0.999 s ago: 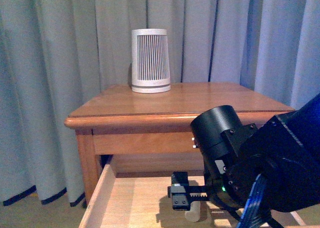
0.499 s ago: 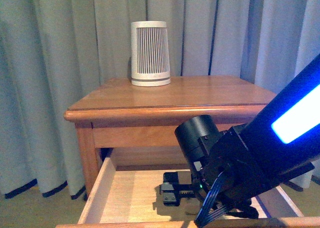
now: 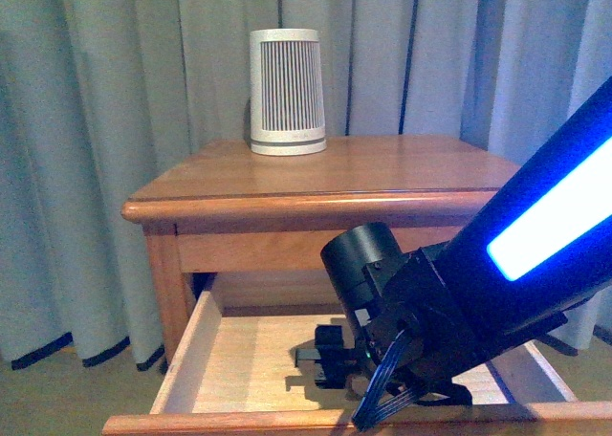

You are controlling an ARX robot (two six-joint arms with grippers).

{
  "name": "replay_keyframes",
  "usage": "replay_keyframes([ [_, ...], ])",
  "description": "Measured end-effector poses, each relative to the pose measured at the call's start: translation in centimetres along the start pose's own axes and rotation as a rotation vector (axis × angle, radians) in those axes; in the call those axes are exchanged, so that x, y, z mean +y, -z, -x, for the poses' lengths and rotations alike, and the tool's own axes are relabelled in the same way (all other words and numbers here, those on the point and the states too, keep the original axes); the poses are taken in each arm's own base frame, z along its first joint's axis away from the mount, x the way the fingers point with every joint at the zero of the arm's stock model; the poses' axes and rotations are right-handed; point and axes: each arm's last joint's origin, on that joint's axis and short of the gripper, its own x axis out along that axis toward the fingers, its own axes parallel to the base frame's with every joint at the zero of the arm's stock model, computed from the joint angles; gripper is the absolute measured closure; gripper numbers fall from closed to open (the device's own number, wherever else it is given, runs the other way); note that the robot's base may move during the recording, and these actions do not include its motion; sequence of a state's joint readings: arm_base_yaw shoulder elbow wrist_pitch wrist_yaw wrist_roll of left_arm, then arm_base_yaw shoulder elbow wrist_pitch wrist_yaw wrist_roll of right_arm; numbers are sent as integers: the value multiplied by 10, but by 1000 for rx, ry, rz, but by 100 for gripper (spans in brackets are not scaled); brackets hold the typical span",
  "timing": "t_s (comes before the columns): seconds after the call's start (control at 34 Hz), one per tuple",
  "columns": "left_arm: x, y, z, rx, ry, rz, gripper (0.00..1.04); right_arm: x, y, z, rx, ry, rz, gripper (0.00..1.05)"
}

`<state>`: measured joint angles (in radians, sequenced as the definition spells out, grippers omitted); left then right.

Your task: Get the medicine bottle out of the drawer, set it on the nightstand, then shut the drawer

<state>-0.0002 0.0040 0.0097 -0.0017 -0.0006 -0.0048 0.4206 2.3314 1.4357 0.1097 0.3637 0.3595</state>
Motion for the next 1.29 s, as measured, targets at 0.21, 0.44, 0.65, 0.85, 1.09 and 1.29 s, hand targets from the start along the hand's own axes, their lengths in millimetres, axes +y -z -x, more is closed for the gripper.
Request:
replay_keyframes([
  [0.21, 0, 0, 0, 0, 0, 0, 7, 0, -1, -1, -37, 21, 7, 73],
  [0.44, 0, 0, 0, 0, 0, 0, 7, -3, 2, 5, -31, 22, 10, 75],
  [0.65, 0, 0, 0, 0, 0, 0, 7, -8, -5, 28, -60, 8, -4, 75],
  [0.85, 0, 0, 0, 0, 0, 0, 7, -19, -24, 91, -107, -29, -37, 75],
  [1.09, 0, 0, 0, 0, 0, 0, 7, -35, -13, 166, -38, -145, -68, 75],
  [1.29, 0, 0, 0, 0, 0, 0, 7, -58, -72, 235, -308, -155, -97, 75],
])
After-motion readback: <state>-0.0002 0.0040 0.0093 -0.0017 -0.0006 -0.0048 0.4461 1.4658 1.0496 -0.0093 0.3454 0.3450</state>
